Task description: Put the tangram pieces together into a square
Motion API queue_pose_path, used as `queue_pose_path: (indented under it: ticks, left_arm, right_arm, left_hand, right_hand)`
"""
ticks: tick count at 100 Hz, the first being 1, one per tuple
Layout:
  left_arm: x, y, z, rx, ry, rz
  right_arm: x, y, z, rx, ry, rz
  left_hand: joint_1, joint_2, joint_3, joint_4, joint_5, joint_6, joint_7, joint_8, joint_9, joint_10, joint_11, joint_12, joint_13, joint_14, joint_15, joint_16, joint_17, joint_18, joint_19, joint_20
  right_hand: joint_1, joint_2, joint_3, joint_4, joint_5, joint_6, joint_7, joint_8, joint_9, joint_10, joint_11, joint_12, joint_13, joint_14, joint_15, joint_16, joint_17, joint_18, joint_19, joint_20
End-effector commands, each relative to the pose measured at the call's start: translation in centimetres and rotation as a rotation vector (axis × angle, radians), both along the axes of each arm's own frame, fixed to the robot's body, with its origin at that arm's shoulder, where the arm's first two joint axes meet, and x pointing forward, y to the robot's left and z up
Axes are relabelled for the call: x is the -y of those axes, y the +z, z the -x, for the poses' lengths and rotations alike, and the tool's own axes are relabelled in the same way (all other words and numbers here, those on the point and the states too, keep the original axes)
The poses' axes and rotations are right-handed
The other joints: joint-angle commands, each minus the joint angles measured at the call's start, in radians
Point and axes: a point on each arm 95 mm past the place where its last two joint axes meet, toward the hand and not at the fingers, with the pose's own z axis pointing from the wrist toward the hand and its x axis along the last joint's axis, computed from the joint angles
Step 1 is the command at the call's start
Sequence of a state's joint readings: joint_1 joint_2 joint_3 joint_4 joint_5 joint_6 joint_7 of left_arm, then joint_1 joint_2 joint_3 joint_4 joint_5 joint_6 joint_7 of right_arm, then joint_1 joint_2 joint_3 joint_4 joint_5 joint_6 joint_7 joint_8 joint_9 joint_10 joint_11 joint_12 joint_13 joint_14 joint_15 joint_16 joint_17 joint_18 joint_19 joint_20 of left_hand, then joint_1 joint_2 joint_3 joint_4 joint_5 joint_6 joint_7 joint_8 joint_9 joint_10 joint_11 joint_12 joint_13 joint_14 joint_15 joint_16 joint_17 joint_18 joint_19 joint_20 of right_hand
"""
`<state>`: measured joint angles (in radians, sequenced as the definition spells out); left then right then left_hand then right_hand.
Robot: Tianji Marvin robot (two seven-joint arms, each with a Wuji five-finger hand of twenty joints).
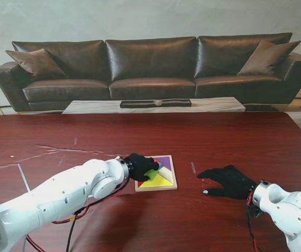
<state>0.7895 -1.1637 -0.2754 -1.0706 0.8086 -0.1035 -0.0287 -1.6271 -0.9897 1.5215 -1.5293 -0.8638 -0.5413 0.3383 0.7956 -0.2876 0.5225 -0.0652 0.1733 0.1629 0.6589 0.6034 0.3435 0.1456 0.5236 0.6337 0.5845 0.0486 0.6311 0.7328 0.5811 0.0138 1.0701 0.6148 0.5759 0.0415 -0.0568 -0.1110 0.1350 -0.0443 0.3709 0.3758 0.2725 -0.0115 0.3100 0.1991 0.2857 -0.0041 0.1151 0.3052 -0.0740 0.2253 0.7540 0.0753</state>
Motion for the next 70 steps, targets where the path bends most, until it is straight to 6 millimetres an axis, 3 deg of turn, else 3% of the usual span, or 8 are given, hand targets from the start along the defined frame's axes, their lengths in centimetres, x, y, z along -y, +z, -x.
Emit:
queue_pose_path:
  ticks: [1,10,12,22,25,31,42,70]
  left_arm:
    - [-0.3,-0.1,0.2,-0.006,0.001,-0.013]
    - [-0.4,-0.3,0.2,-0.004,-0.005,-0.027]
    - [-0.4,-0.3,0.1,-0.003,-0.007,-0.029]
    - [-0.3,-0.6,0.0,-0.005,-0.011,-0.021]
    - [-0.3,-0.7,0.0,-0.004,-0.012,-0.014]
    - [0.0,-0.7,0.0,0.006,-0.016,0.003]
    - [0.6,-0.7,-0.1,0.017,-0.027,0.029]
    - [2.3,-0.4,-0.5,0.028,-0.061,0.072]
  right_arm:
    - [-0.2,-0.3,0.2,-0.007,0.003,0.0]
    - [-0.3,-0.3,0.2,-0.008,0.003,-0.003]
    - [-0.3,-0.3,0.2,-0.007,0.003,-0.003]
    - [-0.3,-0.3,0.2,-0.005,0.002,-0.002]
    - [-0.2,-0.3,0.2,-0.005,0.002,0.0]
    - [-0.2,-0.3,0.2,-0.005,0.001,0.001]
    - [-0.2,-0.3,0.2,-0.007,0.001,0.004]
    - [-0.2,-0.3,0.2,-0.006,0.0,0.002]
  left_hand:
    - [0.001,-0.011,-0.018,0.012,-0.025,0.01,-0.015,-0.015,-0.034,0.023,-0.021,-0.016,-0.018,0.009,-0.025,-0.012,-0.005,0.007,-0.004,0.019]
    - [0.021,-0.022,0.003,0.014,-0.017,0.011,-0.02,-0.016,-0.027,0.008,-0.012,-0.014,-0.011,-0.002,-0.018,-0.01,0.001,-0.004,-0.006,0.017]
    - [0.028,-0.027,0.019,0.013,-0.013,0.011,-0.016,-0.012,-0.024,0.026,-0.001,-0.009,-0.005,-0.009,-0.006,-0.004,0.006,-0.011,-0.009,0.013]
    - [0.061,-0.037,0.058,0.006,-0.002,0.012,0.018,0.009,-0.005,0.03,0.047,0.023,0.022,-0.044,0.043,0.024,0.04,-0.047,-0.014,-0.002]
    - [0.068,-0.037,0.061,0.004,0.0,0.012,0.028,0.013,-0.001,0.033,0.058,0.031,0.018,-0.029,0.059,0.035,0.046,-0.054,-0.014,-0.004]
    - [0.081,-0.033,0.062,0.001,0.004,0.006,0.055,0.025,0.014,0.014,0.079,0.045,0.026,-0.042,0.082,0.048,0.061,-0.067,-0.018,-0.009]
    - [0.097,-0.024,0.056,-0.001,0.005,0.003,0.081,0.033,0.024,0.005,0.101,0.058,0.037,-0.063,0.105,0.058,0.07,-0.074,-0.026,-0.013]
    - [0.121,-0.016,0.033,-0.009,0.01,-0.003,0.105,0.036,0.036,0.002,0.113,0.065,0.047,-0.064,0.121,0.083,0.08,-0.077,-0.032,-0.012]
  right_hand:
    - [-0.001,0.024,0.005,0.023,-0.039,-0.009,-0.005,0.001,0.005,-0.008,-0.005,-0.004,0.009,-0.015,-0.005,0.004,-0.016,0.018,-0.004,-0.024]
    - [0.0,0.024,0.006,0.024,-0.039,-0.01,-0.005,0.001,0.006,-0.008,-0.005,-0.004,0.009,-0.016,-0.005,0.004,-0.016,0.018,-0.004,-0.024]
    - [-0.001,0.024,0.005,0.023,-0.039,-0.01,-0.005,0.001,0.006,-0.009,-0.005,-0.004,0.009,-0.016,-0.005,0.004,-0.016,0.018,-0.004,-0.024]
    - [-0.002,0.024,0.005,0.023,-0.039,-0.009,-0.005,0.001,0.006,-0.009,-0.005,-0.004,0.01,-0.016,-0.005,0.004,-0.016,0.018,-0.004,-0.024]
    - [-0.001,0.024,0.005,0.023,-0.039,-0.009,-0.005,0.001,0.006,-0.008,-0.005,-0.004,0.01,-0.015,-0.005,0.004,-0.017,0.019,-0.004,-0.024]
    - [-0.002,0.024,0.005,0.023,-0.039,-0.011,-0.005,0.001,0.005,-0.008,-0.005,-0.004,0.01,-0.014,-0.005,0.004,-0.017,0.019,-0.004,-0.024]
    - [-0.001,0.024,0.005,0.023,-0.04,-0.01,-0.006,0.001,0.005,-0.009,-0.005,-0.004,0.009,-0.016,-0.005,0.004,-0.017,0.018,-0.004,-0.024]
    - [-0.001,0.025,0.006,0.024,-0.041,-0.01,-0.006,0.001,0.005,-0.007,-0.005,-0.004,0.01,-0.017,-0.005,0.004,-0.017,0.018,-0.005,-0.024]
